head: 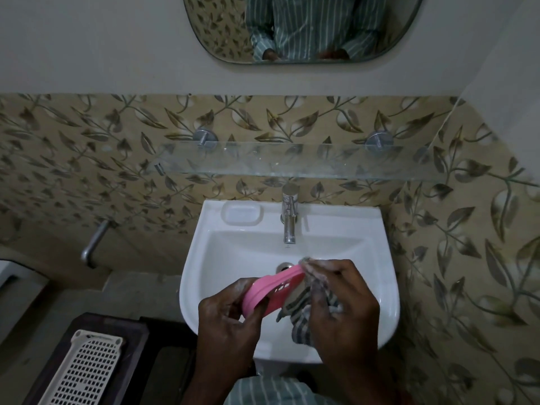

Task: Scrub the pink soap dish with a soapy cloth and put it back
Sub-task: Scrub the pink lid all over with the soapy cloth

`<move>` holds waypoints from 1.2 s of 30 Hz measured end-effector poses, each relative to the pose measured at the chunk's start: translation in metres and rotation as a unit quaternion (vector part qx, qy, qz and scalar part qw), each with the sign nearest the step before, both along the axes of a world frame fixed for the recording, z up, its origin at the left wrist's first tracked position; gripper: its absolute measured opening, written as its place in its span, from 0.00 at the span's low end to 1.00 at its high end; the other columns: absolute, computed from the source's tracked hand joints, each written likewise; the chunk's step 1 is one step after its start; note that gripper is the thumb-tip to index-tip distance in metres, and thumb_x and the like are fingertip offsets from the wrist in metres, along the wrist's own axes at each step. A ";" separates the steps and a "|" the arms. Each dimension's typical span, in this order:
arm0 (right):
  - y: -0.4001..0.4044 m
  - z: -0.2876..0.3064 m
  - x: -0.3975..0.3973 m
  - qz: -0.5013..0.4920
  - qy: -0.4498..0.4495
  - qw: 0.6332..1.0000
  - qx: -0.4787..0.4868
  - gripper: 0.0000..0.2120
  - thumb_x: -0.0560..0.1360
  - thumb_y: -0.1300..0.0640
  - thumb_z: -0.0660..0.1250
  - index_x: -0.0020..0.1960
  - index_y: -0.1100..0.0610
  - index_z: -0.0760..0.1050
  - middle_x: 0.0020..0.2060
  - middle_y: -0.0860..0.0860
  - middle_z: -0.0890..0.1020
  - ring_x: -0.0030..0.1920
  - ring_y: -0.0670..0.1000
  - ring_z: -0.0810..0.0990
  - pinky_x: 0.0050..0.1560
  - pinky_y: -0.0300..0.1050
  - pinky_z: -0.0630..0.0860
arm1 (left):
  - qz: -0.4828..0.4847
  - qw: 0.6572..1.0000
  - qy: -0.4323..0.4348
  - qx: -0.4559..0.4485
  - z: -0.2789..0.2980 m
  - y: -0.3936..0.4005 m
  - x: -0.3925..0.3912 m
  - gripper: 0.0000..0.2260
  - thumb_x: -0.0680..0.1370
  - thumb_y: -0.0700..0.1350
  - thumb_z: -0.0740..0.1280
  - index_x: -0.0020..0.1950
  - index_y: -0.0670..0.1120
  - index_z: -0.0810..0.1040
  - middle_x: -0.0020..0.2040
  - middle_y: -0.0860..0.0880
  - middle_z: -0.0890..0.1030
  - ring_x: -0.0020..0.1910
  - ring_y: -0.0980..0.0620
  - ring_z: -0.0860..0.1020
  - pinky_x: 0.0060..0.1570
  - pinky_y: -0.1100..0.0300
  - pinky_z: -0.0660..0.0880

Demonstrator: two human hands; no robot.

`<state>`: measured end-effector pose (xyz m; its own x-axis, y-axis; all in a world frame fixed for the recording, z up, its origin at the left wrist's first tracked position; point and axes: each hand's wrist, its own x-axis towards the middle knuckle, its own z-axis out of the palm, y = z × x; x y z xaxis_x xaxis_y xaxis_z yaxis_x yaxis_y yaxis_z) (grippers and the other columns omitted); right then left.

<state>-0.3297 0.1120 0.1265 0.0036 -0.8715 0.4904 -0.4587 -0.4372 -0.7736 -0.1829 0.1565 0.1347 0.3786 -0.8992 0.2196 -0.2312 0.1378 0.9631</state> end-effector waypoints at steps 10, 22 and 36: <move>-0.013 -0.002 -0.010 0.023 0.006 1.000 -0.018 0.13 0.73 0.72 0.67 0.52 0.59 0.81 0.47 0.49 0.81 0.52 0.42 0.80 0.53 0.34 0.76 | 0.005 1.000 0.005 -0.002 0.001 0.000 0.001 0.12 0.69 0.46 0.72 0.44 0.64 0.86 0.38 0.57 0.86 0.38 0.59 0.84 0.40 0.68 0.79; 0.001 0.005 0.008 0.100 0.074 0.991 -0.051 0.10 0.75 0.69 0.63 0.53 0.66 0.80 0.51 0.56 0.81 0.55 0.50 0.80 0.59 0.41 0.77 | -0.008 1.000 -0.013 -0.018 -0.004 -0.005 0.006 0.12 0.70 0.44 0.73 0.47 0.61 0.86 0.40 0.54 0.87 0.40 0.53 0.86 0.42 0.63 0.81; -0.001 0.001 0.012 0.104 0.057 0.992 -0.043 0.13 0.75 0.72 0.67 0.57 0.64 0.82 0.53 0.55 0.82 0.57 0.48 0.80 0.58 0.42 0.78 | -0.019 0.999 -0.013 -0.025 -0.007 -0.004 0.009 0.19 0.69 0.38 0.75 0.47 0.64 0.85 0.39 0.57 0.86 0.40 0.58 0.85 0.41 0.67 0.80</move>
<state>-0.3181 0.1111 0.1277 0.2382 -0.8015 0.5485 -0.4337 -0.5931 -0.6784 -0.1739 0.1523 0.1280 0.3378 -0.9007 0.2733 -0.2499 0.1941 0.9486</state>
